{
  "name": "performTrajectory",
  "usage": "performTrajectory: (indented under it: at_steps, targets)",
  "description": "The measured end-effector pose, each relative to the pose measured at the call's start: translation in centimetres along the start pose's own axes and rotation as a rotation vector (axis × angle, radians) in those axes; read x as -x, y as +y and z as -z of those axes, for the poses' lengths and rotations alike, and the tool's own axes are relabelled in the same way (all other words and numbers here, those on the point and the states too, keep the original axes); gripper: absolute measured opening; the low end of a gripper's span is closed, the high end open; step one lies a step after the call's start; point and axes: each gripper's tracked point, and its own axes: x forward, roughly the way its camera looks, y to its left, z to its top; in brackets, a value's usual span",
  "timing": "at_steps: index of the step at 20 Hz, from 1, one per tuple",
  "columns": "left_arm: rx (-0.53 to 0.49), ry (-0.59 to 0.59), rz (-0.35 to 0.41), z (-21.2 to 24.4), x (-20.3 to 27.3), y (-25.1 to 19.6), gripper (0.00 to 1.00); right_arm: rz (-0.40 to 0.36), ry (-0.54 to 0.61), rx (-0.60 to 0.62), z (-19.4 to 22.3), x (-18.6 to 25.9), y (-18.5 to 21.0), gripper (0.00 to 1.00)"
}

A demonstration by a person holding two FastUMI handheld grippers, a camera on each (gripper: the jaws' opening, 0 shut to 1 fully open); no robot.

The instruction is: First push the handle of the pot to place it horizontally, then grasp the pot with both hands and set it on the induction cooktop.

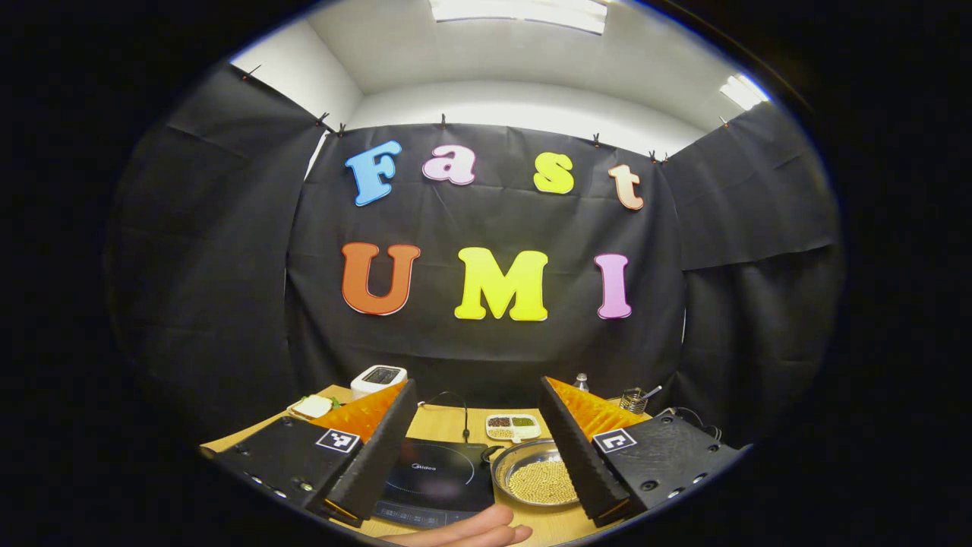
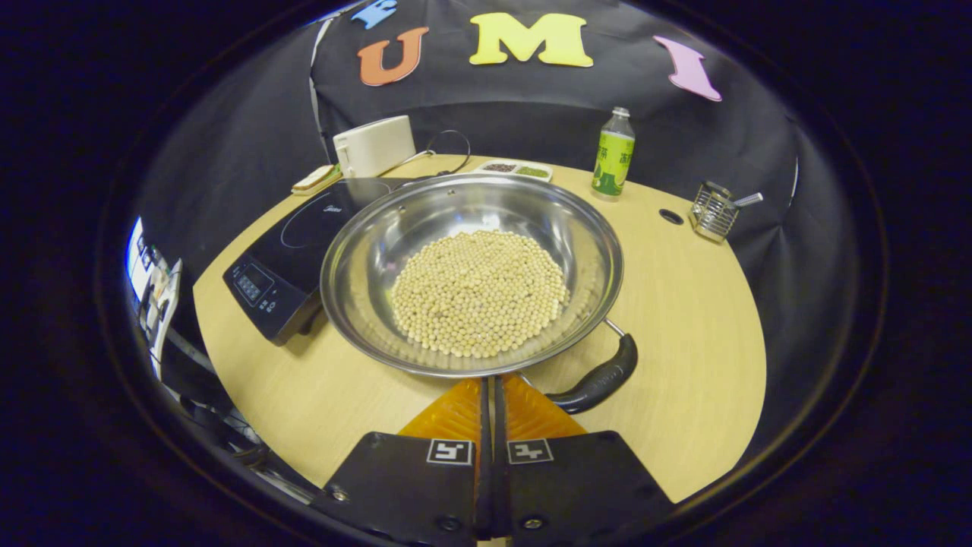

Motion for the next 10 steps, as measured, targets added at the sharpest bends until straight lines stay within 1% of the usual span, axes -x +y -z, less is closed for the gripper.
performTrajectory:
  at_steps: [1, 2, 3, 4, 5, 6, 7, 9, 10]
  targets:
    - [-0.003, 0.003, 0.0, 0.2, -0.4, 0.1, 0.96, 0.003, 0.003, -0.006, -0.1, -0.1, -0.5, 0.01]
    - [-0.008, 0.007, -0.005, 0.4, -0.8, 0.4, 0.95, 0.009, 0.005, -0.009, -0.2, -0.3, -1.1, 0.04]
    - [-0.014, 0.009, -0.01, 0.6, -1.2, 0.7, 0.95, 0.015, 0.005, -0.009, -0.4, -0.5, -1.7, 0.04]
    - [-0.019, 0.016, -0.013, 1.0, -1.8, 0.8, 0.95, 0.023, 0.006, -0.008, -0.6, -0.7, -2.3, 0.01]
    - [-0.021, 0.026, -0.014, 1.4, -2.2, 0.8, 0.95, 0.031, 0.006, -0.008, -0.8, -0.8, -2.8, 0.04]
    - [-0.021, 0.037, -0.013, 1.7, -2.6, 0.8, 0.95, 0.042, 0.008, -0.006, -1.0, -1.0, -3.4, 0.04]
    - [-0.019, 0.047, -0.016, 2.1, -3.0, 0.9, 0.95, 0.059, 0.014, -0.002, -1.2, -1.1, -4.0, 0.01]
    - [-0.023, 0.058, -0.022, 2.5, -3.7, 1.2, 0.95, 0.098, 0.018, 0.021, -1.7, -1.4, -5.1, 0.0]
    - [-0.024, 0.061, -0.026, 2.7, -4.1, 1.5, 0.95, 0.114, 0.017, 0.037, -1.9, -1.4, -5.5, 0.04]
